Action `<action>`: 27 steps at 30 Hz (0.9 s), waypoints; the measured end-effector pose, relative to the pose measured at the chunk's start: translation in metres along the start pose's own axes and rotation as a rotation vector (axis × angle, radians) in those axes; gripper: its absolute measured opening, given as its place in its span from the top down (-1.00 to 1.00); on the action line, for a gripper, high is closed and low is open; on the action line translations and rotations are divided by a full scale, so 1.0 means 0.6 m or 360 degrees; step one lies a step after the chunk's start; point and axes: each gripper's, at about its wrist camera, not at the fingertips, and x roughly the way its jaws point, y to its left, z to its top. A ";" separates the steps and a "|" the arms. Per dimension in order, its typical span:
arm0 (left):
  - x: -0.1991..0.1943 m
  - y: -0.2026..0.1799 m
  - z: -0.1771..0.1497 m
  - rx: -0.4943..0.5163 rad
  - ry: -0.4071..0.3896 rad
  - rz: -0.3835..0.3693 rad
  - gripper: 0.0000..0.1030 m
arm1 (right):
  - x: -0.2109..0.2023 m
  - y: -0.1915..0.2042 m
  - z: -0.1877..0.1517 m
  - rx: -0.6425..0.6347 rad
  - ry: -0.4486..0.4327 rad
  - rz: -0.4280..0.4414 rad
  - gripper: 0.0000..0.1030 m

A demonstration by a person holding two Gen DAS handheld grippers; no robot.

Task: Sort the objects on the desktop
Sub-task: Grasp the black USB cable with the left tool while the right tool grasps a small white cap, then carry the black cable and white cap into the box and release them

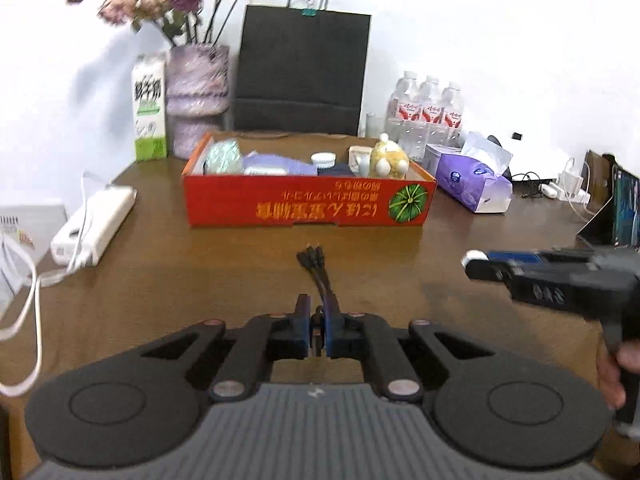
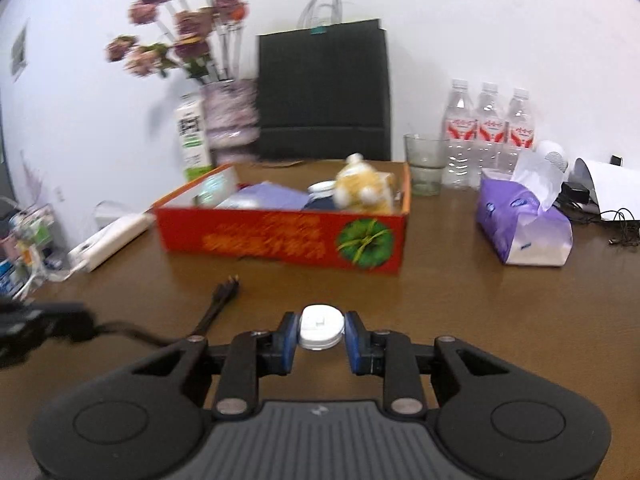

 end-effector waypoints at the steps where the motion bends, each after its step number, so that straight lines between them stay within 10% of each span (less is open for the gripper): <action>1: -0.001 0.003 -0.006 -0.0010 0.0008 -0.0002 0.86 | -0.014 0.007 -0.011 0.0001 0.0006 0.0013 0.53; 27: -0.137 0.055 0.119 -0.0044 -0.0392 0.0037 0.87 | -0.139 0.070 0.024 -0.0070 -0.0216 0.0101 0.53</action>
